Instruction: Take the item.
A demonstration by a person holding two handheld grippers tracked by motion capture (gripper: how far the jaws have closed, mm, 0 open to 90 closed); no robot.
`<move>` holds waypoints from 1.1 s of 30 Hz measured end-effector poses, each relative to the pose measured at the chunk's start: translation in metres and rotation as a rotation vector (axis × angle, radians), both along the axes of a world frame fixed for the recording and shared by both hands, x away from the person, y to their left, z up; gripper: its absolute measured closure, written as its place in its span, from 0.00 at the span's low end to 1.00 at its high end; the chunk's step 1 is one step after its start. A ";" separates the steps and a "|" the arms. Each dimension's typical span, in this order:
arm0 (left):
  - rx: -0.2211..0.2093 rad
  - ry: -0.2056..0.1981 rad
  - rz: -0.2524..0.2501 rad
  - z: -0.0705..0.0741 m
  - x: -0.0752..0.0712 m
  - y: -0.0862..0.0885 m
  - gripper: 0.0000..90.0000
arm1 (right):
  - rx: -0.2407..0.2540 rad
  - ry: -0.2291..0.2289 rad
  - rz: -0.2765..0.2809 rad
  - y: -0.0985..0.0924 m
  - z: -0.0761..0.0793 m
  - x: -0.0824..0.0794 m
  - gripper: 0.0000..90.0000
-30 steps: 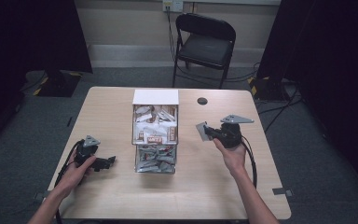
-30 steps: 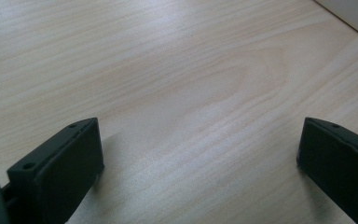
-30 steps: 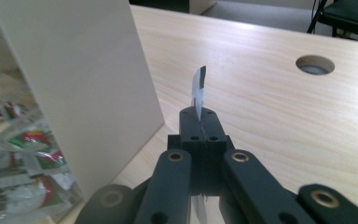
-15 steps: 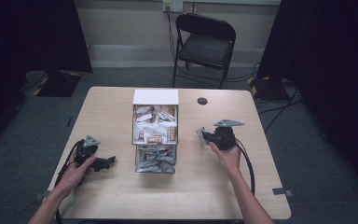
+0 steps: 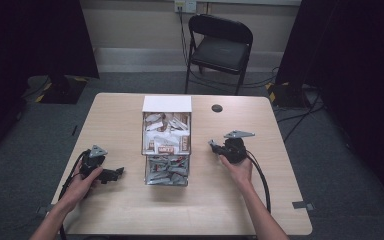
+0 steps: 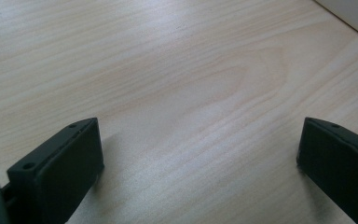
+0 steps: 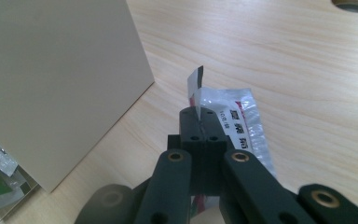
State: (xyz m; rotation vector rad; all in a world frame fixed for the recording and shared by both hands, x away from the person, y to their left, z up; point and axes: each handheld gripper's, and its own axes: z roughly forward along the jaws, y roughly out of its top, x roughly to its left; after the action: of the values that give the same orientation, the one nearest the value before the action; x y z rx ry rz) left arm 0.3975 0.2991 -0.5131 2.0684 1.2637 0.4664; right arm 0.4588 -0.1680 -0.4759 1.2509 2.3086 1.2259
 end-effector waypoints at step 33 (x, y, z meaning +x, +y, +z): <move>0.000 0.000 0.000 0.000 0.000 0.000 0.00 | 0.012 0.057 0.019 0.022 -0.023 0.007 0.84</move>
State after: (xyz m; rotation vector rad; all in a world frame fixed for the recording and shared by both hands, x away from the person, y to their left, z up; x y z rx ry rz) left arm 0.3975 0.2991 -0.5131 2.0683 1.2637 0.4666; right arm 0.4655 -0.1456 -0.4984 1.2869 2.3617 1.2270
